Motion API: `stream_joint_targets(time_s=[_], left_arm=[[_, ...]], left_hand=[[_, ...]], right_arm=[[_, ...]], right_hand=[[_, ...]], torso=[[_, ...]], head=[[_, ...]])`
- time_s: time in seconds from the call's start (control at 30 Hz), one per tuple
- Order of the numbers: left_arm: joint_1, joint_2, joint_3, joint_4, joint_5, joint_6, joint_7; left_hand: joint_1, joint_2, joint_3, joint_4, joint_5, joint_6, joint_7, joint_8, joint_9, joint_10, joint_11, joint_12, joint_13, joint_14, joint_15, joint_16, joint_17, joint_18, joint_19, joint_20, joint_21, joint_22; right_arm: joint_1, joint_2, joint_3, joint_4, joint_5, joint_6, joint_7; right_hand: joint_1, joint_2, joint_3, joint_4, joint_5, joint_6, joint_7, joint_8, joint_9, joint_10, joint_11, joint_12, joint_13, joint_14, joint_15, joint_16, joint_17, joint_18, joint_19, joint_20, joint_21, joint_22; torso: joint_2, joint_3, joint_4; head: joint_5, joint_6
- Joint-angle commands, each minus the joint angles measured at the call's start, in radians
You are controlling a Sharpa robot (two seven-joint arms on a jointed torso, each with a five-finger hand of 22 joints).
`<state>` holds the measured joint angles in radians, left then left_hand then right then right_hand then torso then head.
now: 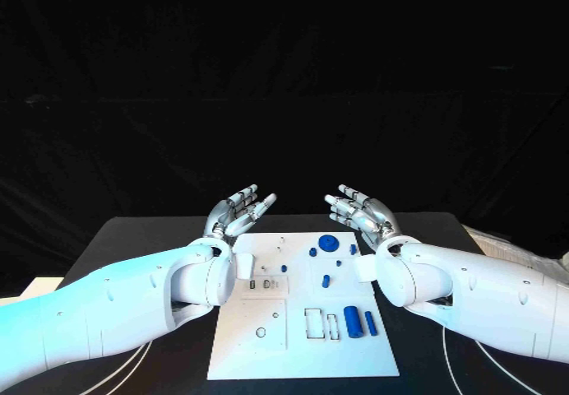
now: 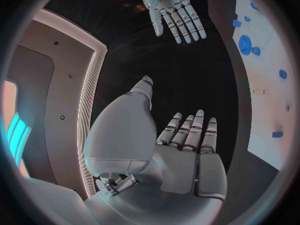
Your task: Assemble the parts on the task board
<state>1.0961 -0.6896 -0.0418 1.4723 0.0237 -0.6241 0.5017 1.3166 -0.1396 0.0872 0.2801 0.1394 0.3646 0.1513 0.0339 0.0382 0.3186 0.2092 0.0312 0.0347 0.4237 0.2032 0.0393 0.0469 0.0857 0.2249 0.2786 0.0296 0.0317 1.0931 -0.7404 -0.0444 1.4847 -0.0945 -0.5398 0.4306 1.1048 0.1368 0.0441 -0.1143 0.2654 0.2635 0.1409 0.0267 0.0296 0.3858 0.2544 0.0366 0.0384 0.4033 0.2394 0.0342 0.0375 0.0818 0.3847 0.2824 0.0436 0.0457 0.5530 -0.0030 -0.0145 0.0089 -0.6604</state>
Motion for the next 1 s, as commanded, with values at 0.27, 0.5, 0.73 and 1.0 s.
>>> stream_joint_targets(time_s=[0.27,0.5,0.73,1.0], left_arm=[[0.002,0.002,0.001,-0.001,0.007,0.069,0.013],[-0.001,-0.045,0.001,0.015,-0.016,0.122,0.047],[0.005,-0.094,0.008,0.057,-0.027,0.132,0.04],[0.007,-0.148,0.022,0.118,-0.029,0.16,0.022]], left_hand=[[0.076,0.049,0.036,-0.006,0.006,0.189,0.109,0.033,0.017,0.212,0.034,0.024,0.015,0.269,0.022,0.056,0.028,0.049,0.199,0.014,0.064,0.034],[0.083,0.085,0.029,-0.048,0.004,0.459,0.094,0.073,0.033,0.548,0.001,0.064,0.031,0.491,-0.025,0.121,0.045,0.093,0.516,0.008,0.189,0.087],[0.074,0.107,0.012,-0.074,0.003,0.58,0.07,0.084,0.031,0.685,-0.036,0.091,0.035,0.665,-0.076,0.167,0.084,0.099,0.664,-0.036,0.262,0.112],[0.067,0.117,-0.002,-0.083,-0.001,0.638,0.051,0.085,0.032,0.775,-0.064,0.097,0.046,0.767,-0.11,0.192,0.143,0.099,0.743,-0.07,0.3,0.127]], right_arm=[[0.018,0.018,-0.016,-0.036,-0.156,0.303,-0.096],[0.047,-0.032,-0.006,-0.071,-0.427,0.186,-0.076],[0.068,-0.051,-0.001,-0.068,-0.51,0.152,-0.09],[0.092,-0.065,0.009,-0.066,-0.704,0.148,-0.155]], right_hand=[[0.165,0.021,0.067,-0.118,-0.021,0.415,0.118,0.06,0.035,0.495,-0.038,0.073,0.029,0.49,-0.05,0.078,0.029,0.088,0.338,0.008,0.102,0.042],[0.164,0.004,0.13,-0.166,-0.026,0.618,0.094,0.058,0.036,0.596,-0.066,0.06,0.023,0.596,-0.081,0.077,0.026,0.104,0.414,-0.002,0.131,0.04],[0.141,-0.021,0.201,-0.17,-0.024,0.674,0.084,0.041,0.036,0.657,-0.08,0.033,0.023,0.663,-0.1,0.062,0.027,0.104,0.491,-0.028,0.164,0.04],[0.139,-0.06,0.237,-0.172,-0.032,0.726,0.066,0.047,0.04,0.737,-0.108,0.036,0.027,0.792,-0.146,0.093,0.044,0.103,0.63,-0.087,0.254,0.075]], torso=[[0.0,0.0,-0.0005],[0.047,-0.0092,0.0085],[0.083,-0.0093,0.0124],[0.119,-0.0136,0.0168]], head=[[0.0,0.0],[-0.013,0.012],[-0.021,0.024],[-0.029,0.043]])
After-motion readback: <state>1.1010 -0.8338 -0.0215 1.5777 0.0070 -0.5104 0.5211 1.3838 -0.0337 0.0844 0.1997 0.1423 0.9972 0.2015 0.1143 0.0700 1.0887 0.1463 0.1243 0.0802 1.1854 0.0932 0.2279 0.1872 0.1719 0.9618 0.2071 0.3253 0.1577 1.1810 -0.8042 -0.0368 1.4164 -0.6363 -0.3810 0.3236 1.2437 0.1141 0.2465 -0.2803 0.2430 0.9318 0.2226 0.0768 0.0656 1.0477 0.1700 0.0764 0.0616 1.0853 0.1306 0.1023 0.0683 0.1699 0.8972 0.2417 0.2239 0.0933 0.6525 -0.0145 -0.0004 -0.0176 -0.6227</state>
